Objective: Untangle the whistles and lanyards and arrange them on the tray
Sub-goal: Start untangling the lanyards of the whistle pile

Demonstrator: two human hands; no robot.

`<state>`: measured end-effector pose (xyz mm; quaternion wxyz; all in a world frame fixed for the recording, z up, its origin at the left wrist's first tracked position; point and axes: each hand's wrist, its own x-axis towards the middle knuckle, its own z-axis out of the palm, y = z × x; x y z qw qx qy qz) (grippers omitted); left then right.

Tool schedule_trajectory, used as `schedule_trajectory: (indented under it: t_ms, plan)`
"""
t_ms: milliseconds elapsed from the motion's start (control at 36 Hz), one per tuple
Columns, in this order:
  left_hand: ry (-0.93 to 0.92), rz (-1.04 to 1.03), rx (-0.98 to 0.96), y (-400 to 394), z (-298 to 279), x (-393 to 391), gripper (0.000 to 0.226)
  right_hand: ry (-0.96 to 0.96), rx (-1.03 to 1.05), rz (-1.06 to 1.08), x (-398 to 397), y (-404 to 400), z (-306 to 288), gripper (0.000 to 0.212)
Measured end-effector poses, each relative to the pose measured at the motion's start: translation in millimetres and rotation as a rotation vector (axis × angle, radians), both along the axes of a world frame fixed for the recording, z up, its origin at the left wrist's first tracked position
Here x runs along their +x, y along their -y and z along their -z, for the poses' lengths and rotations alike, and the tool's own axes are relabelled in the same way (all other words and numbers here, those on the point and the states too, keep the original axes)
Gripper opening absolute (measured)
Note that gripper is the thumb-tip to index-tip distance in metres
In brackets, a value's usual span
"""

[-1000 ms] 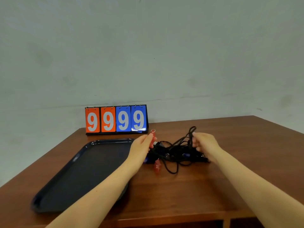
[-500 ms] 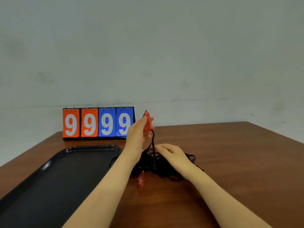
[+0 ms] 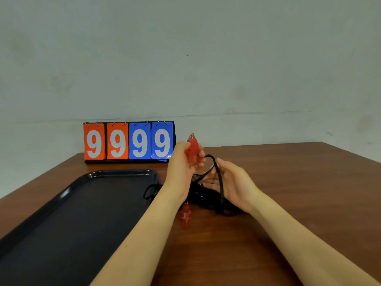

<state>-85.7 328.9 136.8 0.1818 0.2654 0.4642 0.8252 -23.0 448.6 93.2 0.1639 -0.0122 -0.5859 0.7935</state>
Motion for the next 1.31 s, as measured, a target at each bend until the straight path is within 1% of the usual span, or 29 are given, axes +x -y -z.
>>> schedule_trajectory:
  t_ms: [56, 111, 167, 250, 333, 389, 444, 472, 500, 528, 583, 611, 639, 694, 806, 917, 1000, 1083, 1139, 1194, 1250, 1306]
  plan:
    - [-0.004, -0.023, -0.019, 0, 2, -2, 0.028, 0.0, -0.115, -0.028, 1, -2, -3, 0.036]
    - [-0.009, -0.03, -0.024, 0, 3, -3, 0.027, 0.003, -0.126, -0.047, 1, -3, -3, 0.035]
    - [-0.023, -0.028, -0.025, -1, 5, -3, 0.027, 0.027, -0.053, -0.05, -1, -4, 0, 0.035]
    - [-0.038, -0.039, -0.033, -1, 5, -3, 0.028, 0.047, 0.065, -0.045, 0, -4, 4, 0.03]
    - [-0.038, -0.055, -0.067, -2, 6, -3, 0.029, 0.021, 0.096, -0.01, 0, -4, 4, 0.028]
    - [-0.034, -0.083, -0.123, -4, 5, -5, 0.029, -0.004, -0.001, -0.002, 1, -5, 2, 0.024]
    - [-0.041, -0.141, -0.23, -10, 5, -10, 0.03, -0.041, -0.148, 0.003, 4, -7, -3, 0.023]
    - [-0.07, -0.188, -0.305, -12, 7, -13, 0.03, -0.059, -0.212, 0.013, 5, -9, -5, 0.023]
    - [-0.147, -0.247, -0.377, -14, 10, -15, 0.031, -0.076, -0.272, 0.028, 7, -10, -8, 0.023]
    - [-0.267, -0.302, -0.424, -15, 15, -17, 0.031, -0.093, -0.324, 0.041, 9, -12, -11, 0.024]
    - [-0.517, -0.382, -0.458, -13, 27, -17, 0.034, -0.136, -0.374, 0.073, 14, -17, -17, 0.025]
    - [-0.601, -0.412, -0.482, -12, 31, -16, 0.035, -0.161, -0.381, 0.091, 16, -20, -20, 0.026]
    - [-0.659, -0.438, -0.503, -11, 34, -17, 0.034, -0.185, -0.39, 0.109, 19, -22, -23, 0.027]
    - [-0.717, -0.475, -0.533, -12, 36, -19, 0.032, -0.233, -0.417, 0.14, 25, -28, -28, 0.028]
    - [-0.694, -0.56, -0.566, -13, 41, -26, 0.029, -0.334, -0.47, 0.214, 34, -34, -34, 0.028]
    - [-0.576, -0.581, -0.482, -10, 41, -27, 0.028, -0.445, -0.52, 0.251, 42, -41, -38, 0.033]
    - [-0.566, -0.631, -0.477, -8, 39, -25, 0.029, -0.488, -0.531, 0.265, 47, -47, -37, 0.034]
    - [-0.527, -0.621, -0.473, -7, 38, -22, 0.031, -0.486, -0.475, 0.293, 49, -53, -34, 0.029]
    - [-0.473, -0.582, -0.467, -7, 37, -20, 0.033, -0.441, -0.382, 0.358, 48, -55, -32, 0.029]
    - [-0.36, -0.53, -0.449, -9, 34, -19, 0.032, -0.338, -0.197, 0.489, 46, -54, -29, 0.028]
    - [-0.205, -0.478, -0.408, -10, 30, -18, 0.031, -0.206, 0.06, 0.629, 44, -48, -27, 0.029]
    - [-0.123, -0.427, -0.35, -11, 27, -17, 0.033, -0.099, 0.294, 0.677, 43, -41, -24, 0.031]
